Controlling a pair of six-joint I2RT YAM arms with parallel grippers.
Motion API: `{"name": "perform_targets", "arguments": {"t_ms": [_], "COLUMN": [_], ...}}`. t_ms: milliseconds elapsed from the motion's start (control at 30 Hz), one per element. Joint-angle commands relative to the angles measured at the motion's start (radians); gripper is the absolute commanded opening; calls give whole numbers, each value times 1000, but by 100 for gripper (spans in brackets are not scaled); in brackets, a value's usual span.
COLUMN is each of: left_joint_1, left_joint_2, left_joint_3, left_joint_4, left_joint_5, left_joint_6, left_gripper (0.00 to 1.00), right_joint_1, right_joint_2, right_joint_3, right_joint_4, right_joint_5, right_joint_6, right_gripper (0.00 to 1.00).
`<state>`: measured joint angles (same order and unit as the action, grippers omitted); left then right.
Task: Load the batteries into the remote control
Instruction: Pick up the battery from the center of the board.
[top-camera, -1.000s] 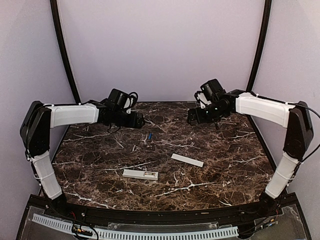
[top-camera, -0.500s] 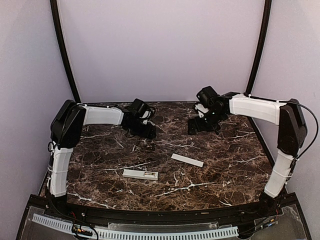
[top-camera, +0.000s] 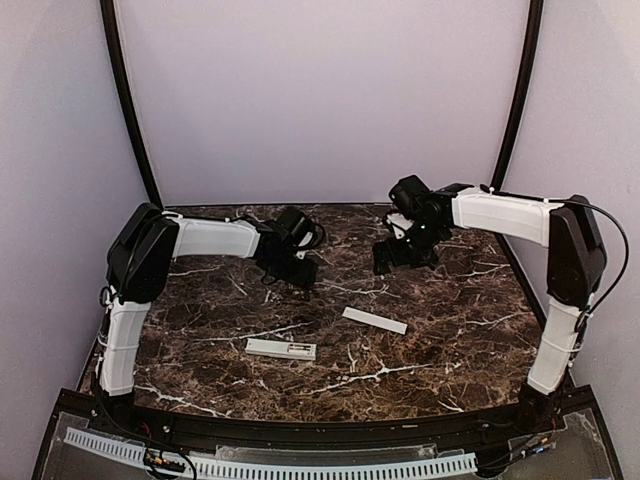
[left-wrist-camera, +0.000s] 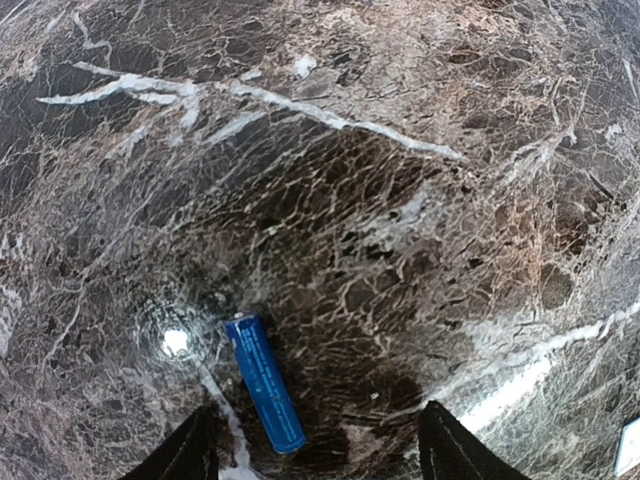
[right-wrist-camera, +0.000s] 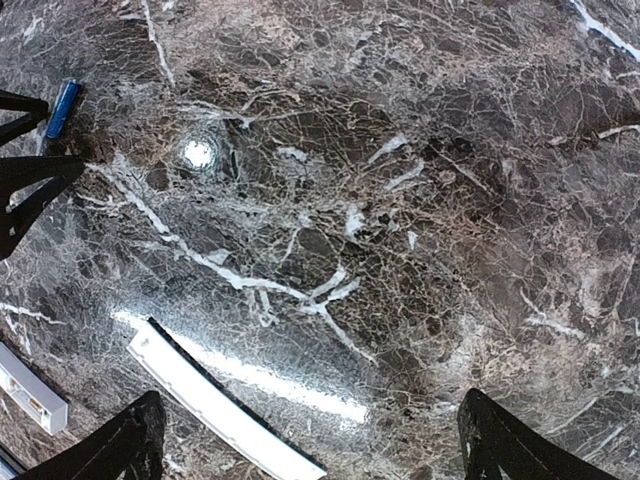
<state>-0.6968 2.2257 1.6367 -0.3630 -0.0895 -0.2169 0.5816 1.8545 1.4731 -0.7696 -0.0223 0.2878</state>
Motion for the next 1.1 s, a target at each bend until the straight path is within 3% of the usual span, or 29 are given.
{"name": "perform_targets", "arguments": {"t_ms": [0,167,400,500,567,933,1067], "left_joint_1": [5,8,29,31,32,35,44], "left_joint_2": [67,71,71,71,70,-20,-38], "left_joint_3": [-8,-2,-5,-3,1,20,54], "left_joint_4": [-124,-127,-129,-122,-125,-82,-85], "left_joint_5": [17,10,38,48,56,57,138], "left_joint_6": [-13,-7,-14,-1,8,71,82], "left_gripper": [65,58,29,6,0,0,0], "right_joint_1": [2,2,3,4,4,3,3], "right_joint_2": [21,22,29,31,33,14,-7], "right_joint_3": [40,47,56,62,66,130,152], "right_joint_4": [-26,-31,-36,-39,-45,-36,0], "right_joint_5": [-6,-8,-12,-10,-6,-15,-66], "right_joint_6": [-18,-24,-27,-29,-33,-77,-95], "right_gripper": [99,99,98,98,98,99,99]}}
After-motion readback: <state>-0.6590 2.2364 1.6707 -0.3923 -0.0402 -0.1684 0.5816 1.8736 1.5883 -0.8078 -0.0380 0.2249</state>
